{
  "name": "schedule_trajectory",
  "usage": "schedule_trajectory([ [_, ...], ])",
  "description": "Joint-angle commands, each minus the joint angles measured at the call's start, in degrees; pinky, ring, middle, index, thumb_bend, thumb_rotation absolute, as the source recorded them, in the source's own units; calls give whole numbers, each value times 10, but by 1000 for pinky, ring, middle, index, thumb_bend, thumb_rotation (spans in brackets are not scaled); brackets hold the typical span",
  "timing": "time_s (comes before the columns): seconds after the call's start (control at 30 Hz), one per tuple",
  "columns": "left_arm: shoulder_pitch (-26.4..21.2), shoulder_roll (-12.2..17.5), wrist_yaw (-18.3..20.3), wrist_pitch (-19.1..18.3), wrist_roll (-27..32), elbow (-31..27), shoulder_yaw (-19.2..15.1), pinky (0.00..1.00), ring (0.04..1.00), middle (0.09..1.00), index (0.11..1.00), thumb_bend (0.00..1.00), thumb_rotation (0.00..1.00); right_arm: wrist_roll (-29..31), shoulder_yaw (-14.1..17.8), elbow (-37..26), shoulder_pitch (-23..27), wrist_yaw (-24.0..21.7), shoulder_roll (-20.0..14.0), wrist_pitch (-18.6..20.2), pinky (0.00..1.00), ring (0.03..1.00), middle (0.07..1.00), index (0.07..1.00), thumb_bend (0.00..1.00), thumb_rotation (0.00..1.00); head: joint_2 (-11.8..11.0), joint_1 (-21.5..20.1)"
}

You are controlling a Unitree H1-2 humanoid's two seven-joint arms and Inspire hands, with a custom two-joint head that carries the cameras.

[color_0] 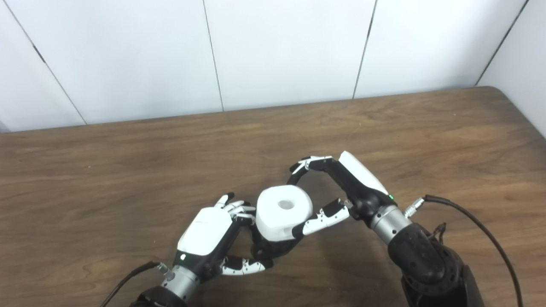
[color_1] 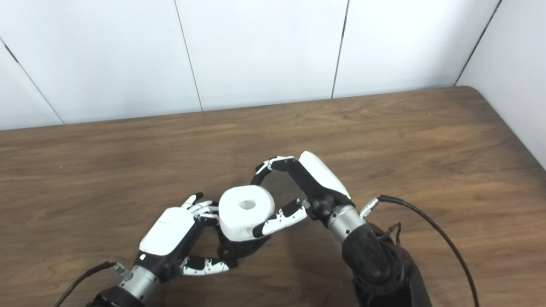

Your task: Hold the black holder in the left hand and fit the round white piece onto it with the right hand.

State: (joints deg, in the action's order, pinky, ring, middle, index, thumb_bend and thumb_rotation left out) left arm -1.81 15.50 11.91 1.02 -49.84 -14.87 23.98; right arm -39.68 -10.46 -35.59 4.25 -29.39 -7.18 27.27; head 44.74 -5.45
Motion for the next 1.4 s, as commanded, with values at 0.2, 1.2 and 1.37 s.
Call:
schedule_trajectory([
  [0.2,-2,9,18,1,-8,-2,4,994,871,776,485,522,51,2,-10,-9,6,-1,-2,-5,902,880,770,481,525,137,1,1],
  [1.2,-3,9,20,-1,-12,-3,4,998,860,769,485,522,51,-9,-21,-6,13,-13,-23,-5,900,887,779,490,525,149,2,2],
  [1.37,-3,9,18,-1,-11,-1,4,992,859,766,485,522,52,-14,-17,-6,15,-25,-21,-4,913,896,787,490,524,151,2,2],
])
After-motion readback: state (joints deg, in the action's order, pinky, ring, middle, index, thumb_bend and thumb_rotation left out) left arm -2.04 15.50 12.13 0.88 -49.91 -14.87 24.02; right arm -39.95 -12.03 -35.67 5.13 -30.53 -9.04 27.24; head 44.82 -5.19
